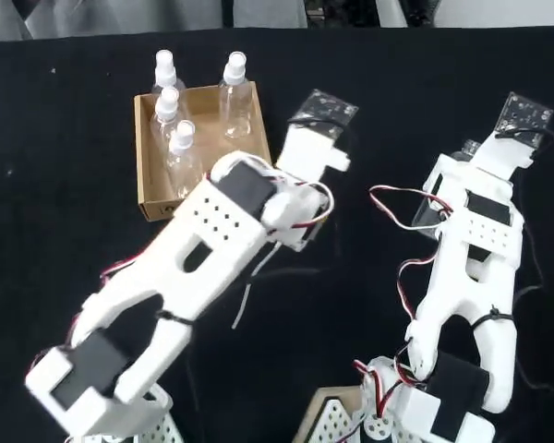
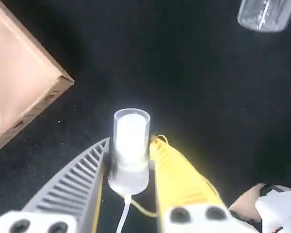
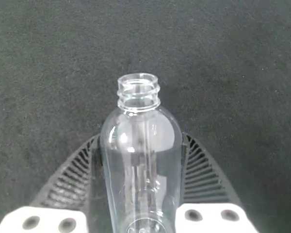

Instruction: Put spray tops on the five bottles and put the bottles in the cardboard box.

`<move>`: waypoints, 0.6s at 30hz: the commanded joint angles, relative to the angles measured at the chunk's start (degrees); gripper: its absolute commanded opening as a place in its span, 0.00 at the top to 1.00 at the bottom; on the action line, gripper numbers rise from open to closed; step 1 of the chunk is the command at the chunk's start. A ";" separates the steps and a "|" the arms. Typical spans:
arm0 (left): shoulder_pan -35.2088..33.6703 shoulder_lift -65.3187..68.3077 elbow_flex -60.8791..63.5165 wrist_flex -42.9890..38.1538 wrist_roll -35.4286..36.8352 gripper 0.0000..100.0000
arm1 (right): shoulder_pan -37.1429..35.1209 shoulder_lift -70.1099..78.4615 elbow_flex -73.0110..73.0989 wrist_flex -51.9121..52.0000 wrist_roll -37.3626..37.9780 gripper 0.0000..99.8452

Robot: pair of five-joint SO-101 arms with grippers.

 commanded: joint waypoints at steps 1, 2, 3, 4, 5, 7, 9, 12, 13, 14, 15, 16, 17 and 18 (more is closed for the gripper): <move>-2.59 -7.38 3.03 -4.66 0.26 0.97 | -1.41 -4.62 -3.82 0.00 -0.09 0.91; -2.68 -8.62 4.09 -5.27 0.35 0.97 | -1.41 -5.41 -3.56 0.09 -0.09 0.91; -2.68 -9.85 5.05 -5.80 0.44 0.97 | -1.41 -6.37 -3.12 0.18 -0.09 0.91; -2.68 -11.08 6.11 -6.24 0.44 0.97 | -1.41 -7.60 -2.24 0.35 -0.09 0.91; -2.68 -12.40 7.25 -6.95 0.44 0.97 | -1.41 -9.01 -1.54 0.35 -0.09 0.91; -2.68 -14.68 9.63 -8.62 0.44 0.97 | -1.49 -12.00 0.31 0.26 0.00 0.91; -2.68 -16.88 12.09 -10.55 0.44 0.97 | -2.02 -15.16 2.15 0.18 1.49 0.91; -2.68 -20.13 15.34 -12.66 0.53 0.97 | -4.48 -18.95 4.70 0.09 3.69 0.91; -2.68 -21.36 16.31 -13.36 0.53 0.97 | -5.27 -20.18 5.49 0.09 3.96 0.91; -2.77 -22.51 17.27 -13.89 0.53 0.97 | -5.89 -21.14 6.20 0.09 3.96 0.91; -2.77 -23.74 18.24 -14.51 0.53 0.97 | -6.33 -22.02 6.73 0.09 3.96 0.91; -2.95 -25.05 19.21 -15.12 0.53 0.97 | -6.77 -22.90 7.25 0.09 3.96 0.91; -3.56 -26.37 20.18 -15.82 0.62 0.97 | -7.03 -23.69 7.69 0.09 3.96 0.91; -4.00 -27.60 21.23 -16.62 0.62 0.97 | -7.30 -24.40 8.13 0.09 3.96 0.91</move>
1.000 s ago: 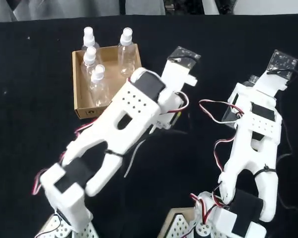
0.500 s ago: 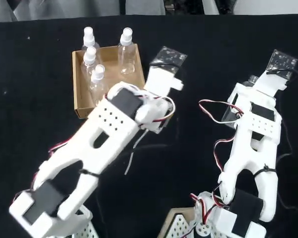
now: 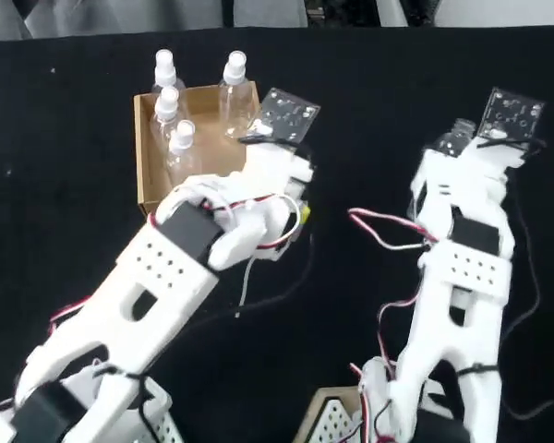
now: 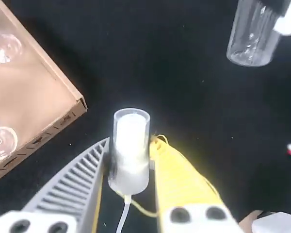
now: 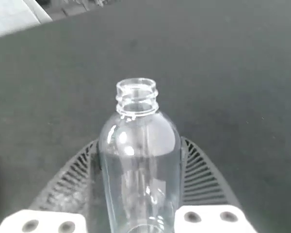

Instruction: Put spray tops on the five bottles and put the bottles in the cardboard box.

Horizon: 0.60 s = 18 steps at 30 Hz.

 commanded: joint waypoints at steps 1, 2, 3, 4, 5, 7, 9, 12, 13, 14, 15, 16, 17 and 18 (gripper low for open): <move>-2.24 -7.74 2.68 -3.96 0.62 0.97 | -2.11 -5.41 0.48 -0.09 0.62 0.91; -2.59 -8.97 3.82 -4.84 0.62 0.97 | -2.11 -6.11 0.92 -0.09 0.62 0.91; -3.21 -10.20 4.88 -5.63 0.70 0.97 | -2.20 -6.73 1.19 -0.09 0.62 0.91; -3.47 -11.43 5.93 -6.42 0.70 0.97 | -2.20 -7.43 1.54 -0.09 0.62 0.91; -3.56 -12.66 6.90 -7.21 0.70 0.97 | -2.20 -8.04 1.89 -0.09 0.62 0.91; -3.65 -14.95 8.92 -8.62 0.70 0.97 | -2.99 -9.27 2.51 -0.09 0.62 0.91; -3.65 -17.23 10.59 -9.76 0.70 0.97 | -4.13 -10.33 3.30 -0.09 0.62 0.91; -3.74 -20.13 12.70 -11.34 0.70 0.97 | -5.98 -11.74 4.35 -0.09 0.62 0.91; -3.82 -20.92 13.41 -11.87 0.70 0.97 | -6.51 -12.18 4.70 -0.09 0.62 0.91; -4.09 -21.71 13.93 -12.22 0.70 0.97 | -7.03 -12.62 5.05 -0.09 0.62 0.91; -4.70 -22.42 14.46 -12.75 0.70 0.97 | -7.65 -13.14 5.32 -0.09 0.62 0.91; -5.05 -23.21 14.99 -13.19 0.70 0.97 | -8.09 -13.76 5.76 -0.09 0.62 0.91; -5.41 -23.91 15.52 -13.63 0.70 0.97 | -8.53 -14.46 6.20 -0.09 0.70 0.91; -5.85 -24.62 15.96 -14.07 0.79 0.97 | -8.97 -15.25 6.64 -0.09 0.70 0.91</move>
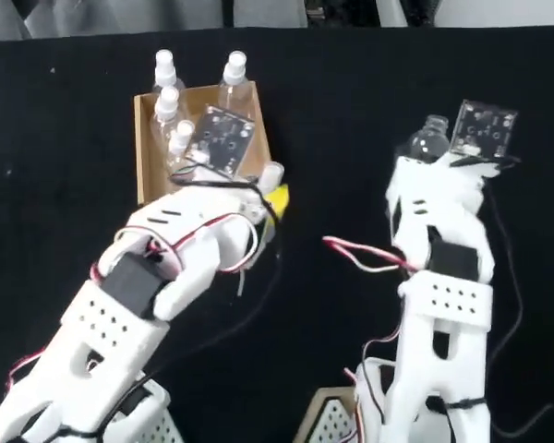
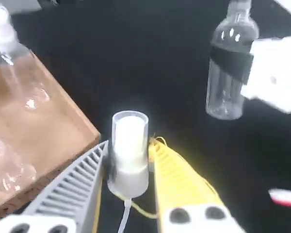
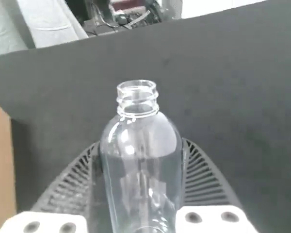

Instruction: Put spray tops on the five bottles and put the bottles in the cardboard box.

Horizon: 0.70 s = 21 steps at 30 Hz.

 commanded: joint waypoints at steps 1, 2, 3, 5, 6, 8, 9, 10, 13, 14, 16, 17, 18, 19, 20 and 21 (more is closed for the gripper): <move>-2.42 -4.84 0.66 -2.64 0.88 0.97 | -2.46 -4.79 0.31 -0.09 1.32 0.91; -2.86 -5.80 0.92 -2.81 1.85 0.97 | -3.08 -5.85 1.01 -0.09 2.46 0.91; -3.38 -6.77 1.27 -2.81 2.99 0.97 | -3.78 -6.99 1.71 -0.09 3.52 0.91; -4.53 -8.62 1.80 -2.81 4.92 0.97 | -5.10 -9.54 3.30 -0.09 4.84 0.91; -4.97 -9.41 2.15 -2.81 5.54 0.97 | -5.63 -10.86 3.91 -0.09 5.10 0.91; -5.93 -10.99 2.51 -2.81 5.98 0.97 | -6.42 -13.32 5.32 -0.09 5.01 0.91; -6.37 -11.69 2.77 -2.81 5.98 0.97 | -6.77 -14.37 5.85 -0.09 5.01 0.91; -6.55 -12.31 2.77 -2.81 6.42 0.97 | -7.21 -15.16 6.29 -0.09 5.01 0.91; -7.78 -13.63 2.86 -2.81 7.56 0.97 | -8.35 -16.75 7.34 -0.09 5.01 0.91; -8.13 -13.98 3.12 -2.81 7.65 0.97 | -8.88 -17.10 7.60 -0.09 5.10 0.91; -8.92 -14.68 3.30 -2.90 8.35 0.97 | -9.85 -17.36 7.96 -0.09 5.10 0.91; -9.36 -15.12 3.30 -2.90 9.05 0.97 | -10.29 -17.45 8.13 -0.09 5.10 0.91; -9.89 -15.47 3.38 -2.90 9.67 0.97 | -10.81 -17.45 8.13 -0.09 5.10 0.91; -10.33 -15.82 3.38 -2.90 10.11 0.97 | -11.25 -17.45 8.13 -0.09 5.10 0.91; -10.95 -16.18 3.38 -2.81 10.55 0.97 | -11.69 -17.45 8.22 -0.09 5.10 0.91; -11.47 -16.62 3.38 -2.81 10.90 0.97 | -11.96 -17.45 8.22 -0.09 5.10 0.91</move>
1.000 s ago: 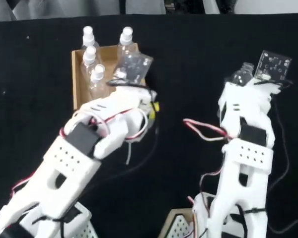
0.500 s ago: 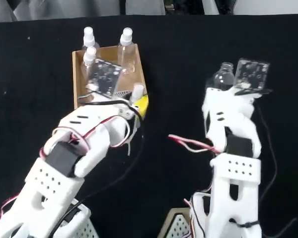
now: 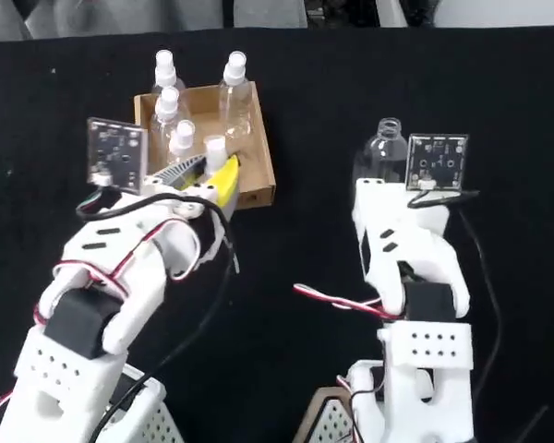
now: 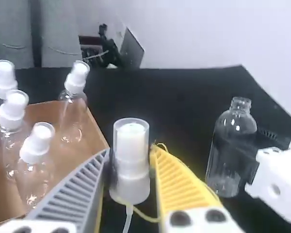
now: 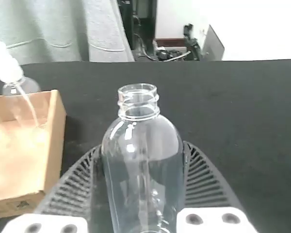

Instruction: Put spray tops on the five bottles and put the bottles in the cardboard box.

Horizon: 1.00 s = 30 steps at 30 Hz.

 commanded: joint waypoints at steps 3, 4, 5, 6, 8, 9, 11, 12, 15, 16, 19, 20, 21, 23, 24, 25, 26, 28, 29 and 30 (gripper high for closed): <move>-3.82 -3.69 -0.22 -1.23 3.08 0.97 | -2.90 -2.33 -0.22 0.09 0.62 0.91; -4.35 -4.22 -0.22 -1.14 3.52 0.97 | -3.25 -2.33 -0.22 0.26 0.62 0.91; -4.70 -4.75 -0.22 -1.05 3.96 0.97 | -3.69 -2.33 -0.22 0.26 0.62 0.91; -5.14 -5.19 -0.13 -0.97 4.31 0.97 | -4.04 -2.33 -0.22 0.26 0.62 0.91; -5.67 -6.15 0.84 -1.32 5.19 0.97 | -4.84 -2.33 -0.13 0.26 0.62 0.91; -5.67 -6.77 1.10 -1.32 5.45 0.97 | -5.19 -2.42 0.31 0.18 0.62 0.91; -5.67 -8.00 1.63 -1.32 5.45 0.97 | -5.80 -2.42 0.57 0.00 0.62 0.91; -5.67 -8.53 1.63 -1.32 5.45 0.97 | -6.07 -2.42 0.66 0.00 0.62 0.91; -5.67 -10.02 1.71 -1.23 5.45 0.97 | -6.33 -2.42 0.66 0.26 0.62 0.91; -5.67 -10.46 2.15 -1.23 5.45 0.97 | -6.33 -2.42 0.66 0.26 0.62 0.91; -5.76 -11.87 3.30 -1.93 5.45 0.97 | -6.33 -2.77 0.66 0.44 0.62 0.91; -6.02 -12.40 4.00 -2.90 5.45 0.97 | -6.33 -3.65 0.84 0.44 0.62 0.91; -6.46 -13.01 4.88 -3.96 5.45 0.97 | -6.33 -4.79 0.92 0.97 0.62 0.91; -7.52 -14.68 6.11 -5.27 5.45 0.97 | -6.42 -7.60 0.84 3.25 0.62 0.91; -8.13 -15.74 6.55 -5.71 5.45 0.97 | -6.68 -8.75 0.84 4.04 0.62 0.91; -8.48 -16.70 6.90 -5.80 5.45 0.97 | -7.47 -9.71 0.84 4.40 0.62 0.91; -8.84 -17.76 7.08 -5.71 5.45 0.97 | -8.09 -10.51 1.10 4.66 0.62 0.91; -9.01 -19.60 7.16 -5.36 5.45 0.97 | -8.97 -11.03 1.98 4.40 0.62 0.91; -9.01 -20.31 7.16 -5.27 5.45 0.97 | -9.58 -10.86 2.15 4.31 0.62 0.91; -9.01 -21.01 7.25 -5.19 5.45 0.97 | -10.02 -10.86 2.33 4.31 0.70 0.91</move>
